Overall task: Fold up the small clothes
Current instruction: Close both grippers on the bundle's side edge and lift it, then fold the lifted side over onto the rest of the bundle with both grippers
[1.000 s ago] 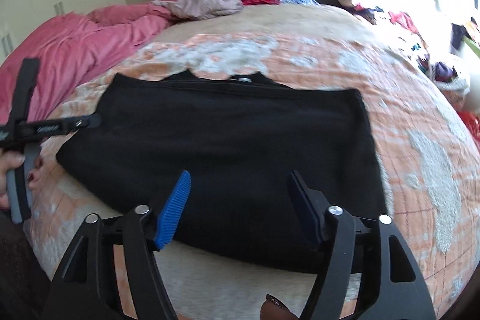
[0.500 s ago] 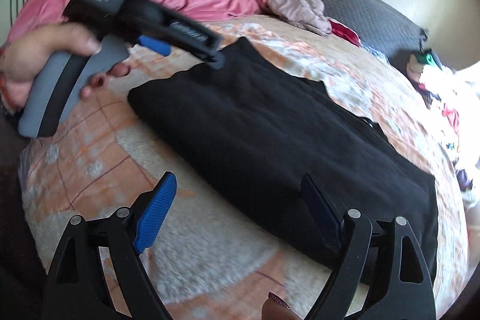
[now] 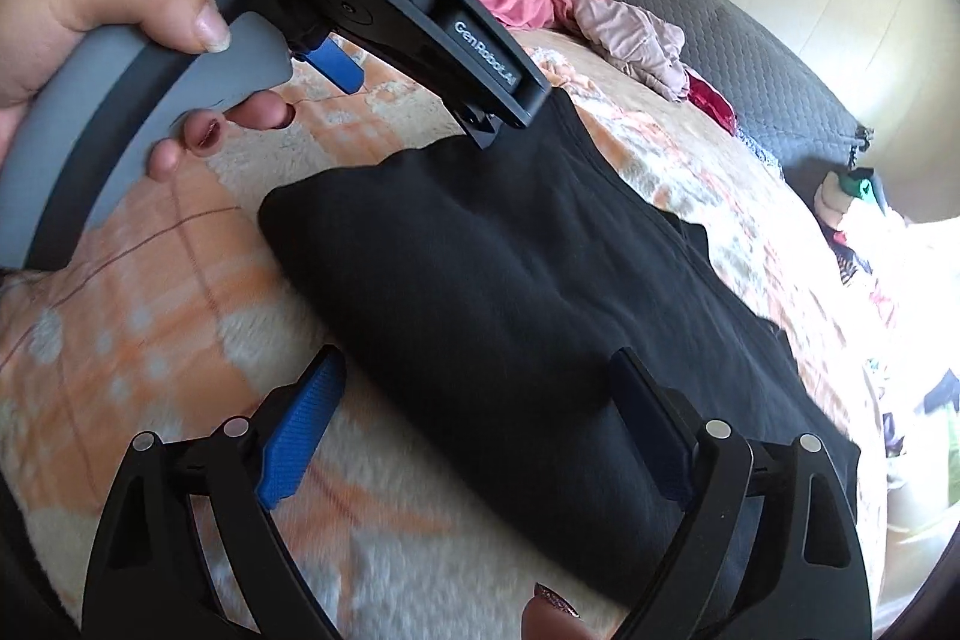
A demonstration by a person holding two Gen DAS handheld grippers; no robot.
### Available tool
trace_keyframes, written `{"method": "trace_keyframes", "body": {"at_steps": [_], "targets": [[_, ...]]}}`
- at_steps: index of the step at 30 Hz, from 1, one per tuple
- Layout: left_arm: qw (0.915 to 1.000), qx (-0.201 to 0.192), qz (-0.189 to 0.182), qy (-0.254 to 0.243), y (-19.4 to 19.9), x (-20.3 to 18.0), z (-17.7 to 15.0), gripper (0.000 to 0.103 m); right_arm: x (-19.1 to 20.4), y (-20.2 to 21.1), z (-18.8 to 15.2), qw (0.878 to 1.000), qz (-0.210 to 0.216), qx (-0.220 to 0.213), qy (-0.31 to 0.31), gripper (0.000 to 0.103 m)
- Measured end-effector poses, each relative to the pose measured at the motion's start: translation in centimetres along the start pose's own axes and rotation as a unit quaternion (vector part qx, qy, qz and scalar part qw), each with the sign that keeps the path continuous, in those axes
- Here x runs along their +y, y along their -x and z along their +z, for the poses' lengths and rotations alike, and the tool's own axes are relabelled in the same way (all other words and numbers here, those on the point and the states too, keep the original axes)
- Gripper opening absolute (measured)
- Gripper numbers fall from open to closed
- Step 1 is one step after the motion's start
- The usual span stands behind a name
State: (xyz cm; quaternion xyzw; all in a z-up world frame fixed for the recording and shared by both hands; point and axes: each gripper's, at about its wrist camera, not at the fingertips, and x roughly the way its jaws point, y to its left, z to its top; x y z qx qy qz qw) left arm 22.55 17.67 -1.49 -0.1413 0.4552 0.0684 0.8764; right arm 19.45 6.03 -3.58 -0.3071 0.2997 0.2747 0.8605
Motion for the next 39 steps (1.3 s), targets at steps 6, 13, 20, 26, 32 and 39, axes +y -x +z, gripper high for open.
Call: {"method": "trace_keyframes", "body": {"at_steps": [6,13,20,26,32,39], "targets": [[1.0,0.003,-0.002,-0.002,-0.4,-0.3,0.5,0.092,-0.9,-0.9,1.5,1.0,0.003,-0.009,-0.018,0.063],[0.995,0.019,-0.091,0.038,-0.6,-0.8,1.2,0.093,-3.1,1.7,1.1,0.997,0.017,-0.054,-0.053,0.017],[0.9811,0.044,-0.18,0.055,-0.9,-3.7,1.2,0.093,-4.8,4.4,-0.5,0.994,-0.003,-0.089,-0.069,0.008],[0.9657,0.055,-0.238,0.089,-1.6,-6.5,1.1,0.065,-7.4,6.8,-2.5,0.986,-0.02,-0.117,-0.119,0.007],[0.9682,0.037,-0.243,0.048,0.5,-12.3,1.7,0.036,-11.0,9.1,-5.4,0.971,-0.031,-0.138,-0.193,0.006],[0.9748,0.026,-0.22,-0.023,2.4,-19.8,2.3,0.033,-14.6,11.9,-9.8,0.936,-0.039,-0.168,-0.306,0.006]]}}
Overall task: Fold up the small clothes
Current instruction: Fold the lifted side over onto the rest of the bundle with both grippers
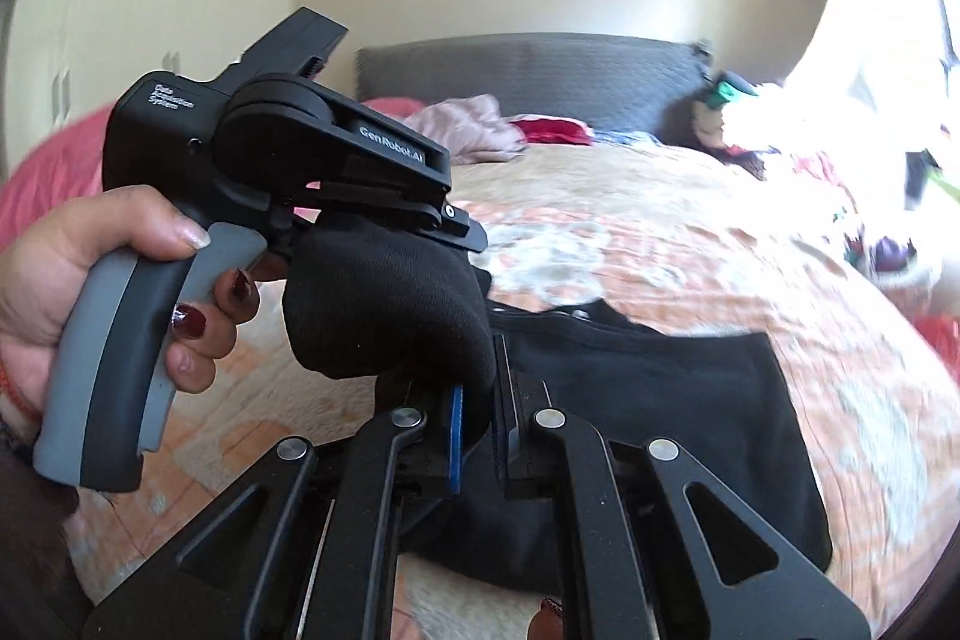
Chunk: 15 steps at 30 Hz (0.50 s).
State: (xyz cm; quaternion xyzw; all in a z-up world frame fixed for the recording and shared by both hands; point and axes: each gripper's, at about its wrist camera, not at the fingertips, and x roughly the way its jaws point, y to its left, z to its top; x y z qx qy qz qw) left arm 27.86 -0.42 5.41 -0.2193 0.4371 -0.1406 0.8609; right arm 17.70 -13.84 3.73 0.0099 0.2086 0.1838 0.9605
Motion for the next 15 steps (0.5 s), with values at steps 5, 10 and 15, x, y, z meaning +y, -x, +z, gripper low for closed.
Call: {"method": "trace_keyframes", "body": {"at_steps": [5,10,15], "targets": [[0.9995,0.017,0.007,-0.025,-2.0,-3.3,0.2,0.031,-2.6,1.5,-0.5,0.999,-0.011,0.002,-0.048,0.006],[0.9982,0.038,0.013,-0.044,-4.5,-5.5,0.3,0.03,-5.4,2.2,-1.2,0.994,-0.022,0.007,-0.105,0.006],[0.9957,0.066,0.034,-0.055,-7.3,-6.9,-0.4,0.03,-7.4,1.9,-2.6,0.986,-0.021,0.036,-0.161,0.006]]}}
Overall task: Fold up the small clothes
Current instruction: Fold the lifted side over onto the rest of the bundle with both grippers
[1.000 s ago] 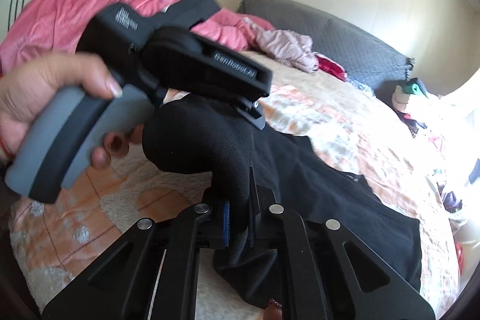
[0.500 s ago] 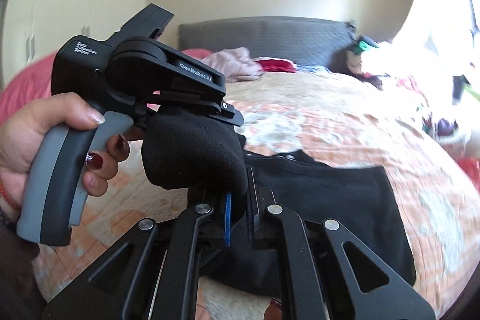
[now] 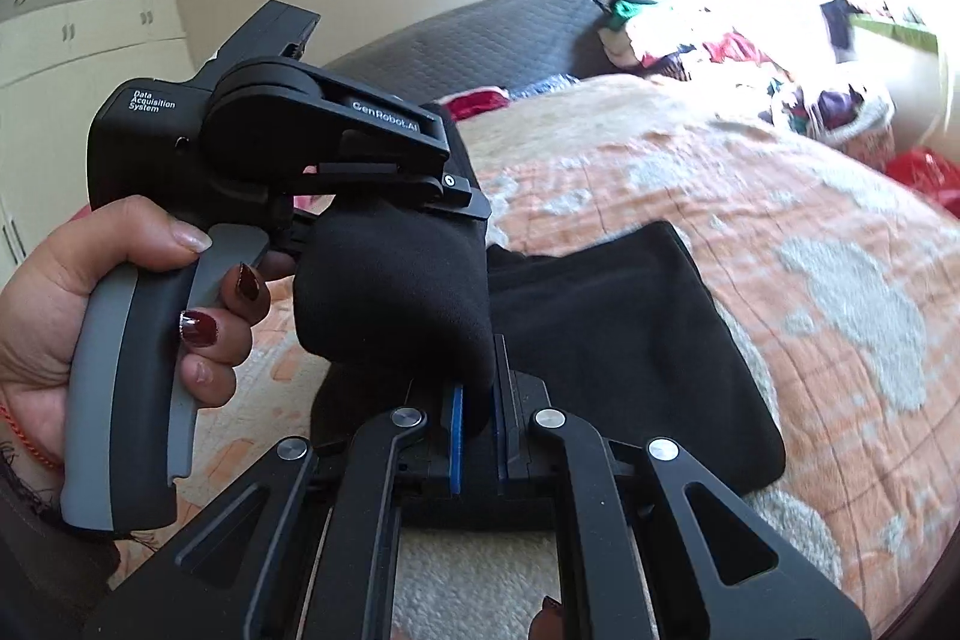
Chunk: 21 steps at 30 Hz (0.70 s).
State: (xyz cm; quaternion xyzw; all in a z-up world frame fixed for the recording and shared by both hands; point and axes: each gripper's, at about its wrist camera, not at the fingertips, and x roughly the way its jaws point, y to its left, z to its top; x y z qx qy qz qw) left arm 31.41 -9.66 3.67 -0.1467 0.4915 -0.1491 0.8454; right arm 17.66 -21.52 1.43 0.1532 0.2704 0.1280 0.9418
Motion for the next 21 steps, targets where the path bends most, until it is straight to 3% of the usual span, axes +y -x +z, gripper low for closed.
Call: {"method": "trace_keyframes", "body": {"at_steps": [4,11,16,19,21], "targets": [[0.9994,0.025,0.023,-0.008,-2.6,-1.0,0.0,0.03,-2.4,-0.4,-0.8,0.998,0.014,0.033,-0.061,0.006],[0.9985,0.041,0.029,-0.023,-4.6,-2.4,-0.9,0.046,-5.7,-0.8,-1.1,0.984,0.035,0.077,-0.159,0.008],[0.9984,0.036,-0.04,-0.015,-3.4,-2.6,-1.4,0.062,-6.8,0.0,-1.4,0.978,0.034,0.091,-0.184,0.008],[0.999,0.015,-0.037,-0.021,-1.8,-2.3,-1.9,0.062,-7.8,0.4,-1.5,0.973,0.042,0.103,-0.201,0.017],[0.9994,-0.009,-0.024,-0.024,-0.3,-1.5,-2.3,0.062,-8.4,0.9,-1.0,0.972,0.057,0.109,-0.2,0.032]]}}
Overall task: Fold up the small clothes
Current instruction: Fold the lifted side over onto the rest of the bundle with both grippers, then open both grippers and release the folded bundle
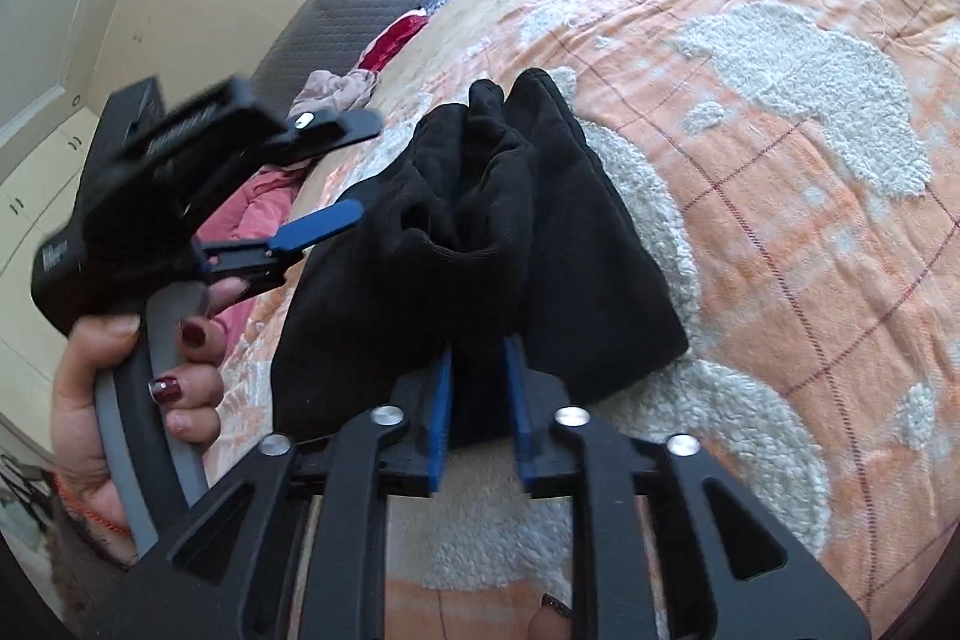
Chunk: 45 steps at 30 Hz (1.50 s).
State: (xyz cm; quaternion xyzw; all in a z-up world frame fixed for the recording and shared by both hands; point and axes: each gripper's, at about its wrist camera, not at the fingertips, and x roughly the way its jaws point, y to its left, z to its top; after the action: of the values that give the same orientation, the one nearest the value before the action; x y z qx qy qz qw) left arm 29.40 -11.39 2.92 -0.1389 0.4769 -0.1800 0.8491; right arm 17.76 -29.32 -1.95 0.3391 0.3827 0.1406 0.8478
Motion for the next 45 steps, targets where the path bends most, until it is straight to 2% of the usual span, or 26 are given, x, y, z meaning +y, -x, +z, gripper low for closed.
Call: {"method": "trace_keyframes", "body": {"at_steps": [1,2,3,5,8,11,13,14,15,19,21,23,29,33,36,38,40,42,45], "targets": [[0.9997,-0.016,0.017,-0.003,0.8,0.5,-0.2,0.062,0.2,0.5,0.5,1.0,0.005,-0.003,0.005,0.04],[0.9989,-0.03,0.036,-0.007,1.6,1.1,-0.4,0.062,0.3,0.7,1.1,1.0,0.009,-0.002,0.011,0.063],[0.9972,-0.045,0.058,-0.012,2.3,1.7,-0.7,0.062,0.6,0.8,1.7,1.0,0.016,0.001,0.018,0.079],[0.9943,-0.056,0.089,-0.018,2.9,2.6,-1.1,0.062,1.1,0.4,3.2,0.999,0.033,0.013,0.027,0.08],[0.9917,-0.054,0.115,-0.017,2.9,4.0,-1.9,0.062,1.3,-1.6,5.5,0.997,0.046,0.049,0.031,0.08],[0.9915,-0.045,0.121,-0.017,2.3,4.8,-2.9,0.062,1.0,-4.4,7.4,0.994,0.038,0.094,0.038,0.08],[0.9917,-0.041,0.12,-0.021,1.9,4.8,-3.4,0.065,1.0,-6.4,8.0,0.99,0.051,0.122,0.042,0.081],[0.9916,-0.042,0.121,-0.021,1.7,4.8,-3.6,0.066,1.3,-6.7,8.4,0.99,0.053,0.124,0.046,0.078],[0.9915,-0.042,0.121,-0.022,1.8,4.9,-3.6,0.066,1.7,-7.1,8.7,0.99,0.053,0.122,0.055,0.068],[0.9909,-0.044,0.123,-0.031,1.7,4.4,-3.7,0.066,2.5,-7.7,9.0,0.989,0.049,0.115,0.08,0.048],[0.9908,-0.042,0.124,-0.034,1.7,4.1,-3.7,0.066,3.1,-7.7,8.9,0.986,0.043,0.108,0.119,0.021],[0.9913,-0.039,0.121,-0.034,1.5,4.0,-3.8,0.066,3.7,-7.5,8.7,0.983,0.018,0.091,0.161,0.017],[0.9936,-0.038,0.103,-0.028,2.0,3.4,-3.9,0.067,4.8,-5.8,8.6,0.973,-0.007,0.054,0.224,0.015],[0.9948,-0.028,0.091,-0.034,1.6,2.4,-4.8,0.067,3.6,-5.7,8.4,0.97,-0.037,0.049,0.233,0.015],[0.9939,-0.028,0.097,-0.046,1.3,1.6,-5.5,0.068,1.7,-6.2,8.1,0.975,-0.037,0.069,0.207,0.017],[0.9944,-0.025,0.096,-0.036,1.0,1.8,-5.7,0.069,0.3,-6.3,8.0,0.981,-0.031,0.081,0.173,0.018],[0.9953,-0.023,0.091,-0.024,0.9,2.1,-5.9,0.069,-0.3,-6.2,7.9,0.985,-0.02,0.082,0.151,0.021],[0.9955,-0.025,0.089,-0.021,1.2,2.2,-6.1,0.069,-0.5,-5.8,7.9,0.987,-0.012,0.082,0.135,0.031],[0.9955,-0.025,0.089,-0.021,1.6,2.1,-6.3,0.069,-0.5,-4.9,7.6,0.988,-0.002,0.083,0.128,0.032]]}}
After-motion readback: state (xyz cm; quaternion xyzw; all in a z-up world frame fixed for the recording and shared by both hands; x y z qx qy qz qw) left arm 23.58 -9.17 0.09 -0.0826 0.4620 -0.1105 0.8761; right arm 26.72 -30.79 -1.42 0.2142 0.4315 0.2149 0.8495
